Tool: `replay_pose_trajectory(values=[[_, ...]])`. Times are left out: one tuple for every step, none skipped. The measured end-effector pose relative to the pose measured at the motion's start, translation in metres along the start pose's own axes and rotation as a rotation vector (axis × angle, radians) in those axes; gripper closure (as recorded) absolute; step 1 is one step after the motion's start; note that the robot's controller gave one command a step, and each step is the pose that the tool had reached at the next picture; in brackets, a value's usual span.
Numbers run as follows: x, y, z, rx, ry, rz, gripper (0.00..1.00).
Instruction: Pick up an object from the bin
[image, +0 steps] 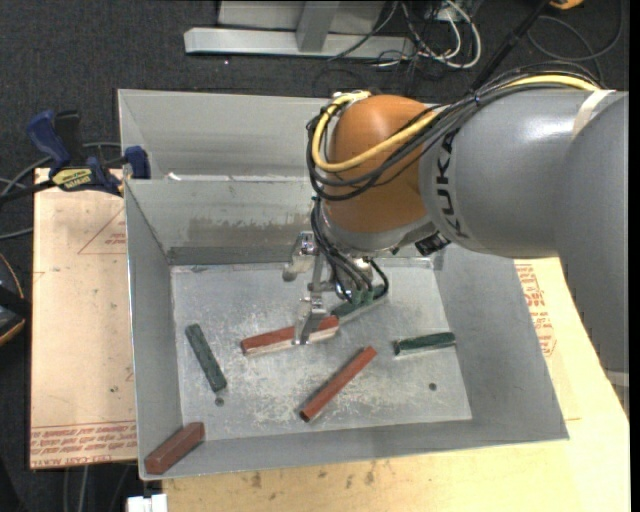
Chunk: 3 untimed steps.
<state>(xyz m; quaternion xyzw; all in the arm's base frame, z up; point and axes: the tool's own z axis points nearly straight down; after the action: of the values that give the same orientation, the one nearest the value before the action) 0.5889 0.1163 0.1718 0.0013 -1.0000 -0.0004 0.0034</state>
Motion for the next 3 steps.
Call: replay_pose_trajectory(values=[[-0.002,-0.001,-0.005,-0.001,-0.008,0.003,0.00],[0.004,-0.022,0.067,-0.001,-0.012,-0.027,0.00],[0.007,-0.030,0.065,0.000,-0.003,-0.014,0.00]])
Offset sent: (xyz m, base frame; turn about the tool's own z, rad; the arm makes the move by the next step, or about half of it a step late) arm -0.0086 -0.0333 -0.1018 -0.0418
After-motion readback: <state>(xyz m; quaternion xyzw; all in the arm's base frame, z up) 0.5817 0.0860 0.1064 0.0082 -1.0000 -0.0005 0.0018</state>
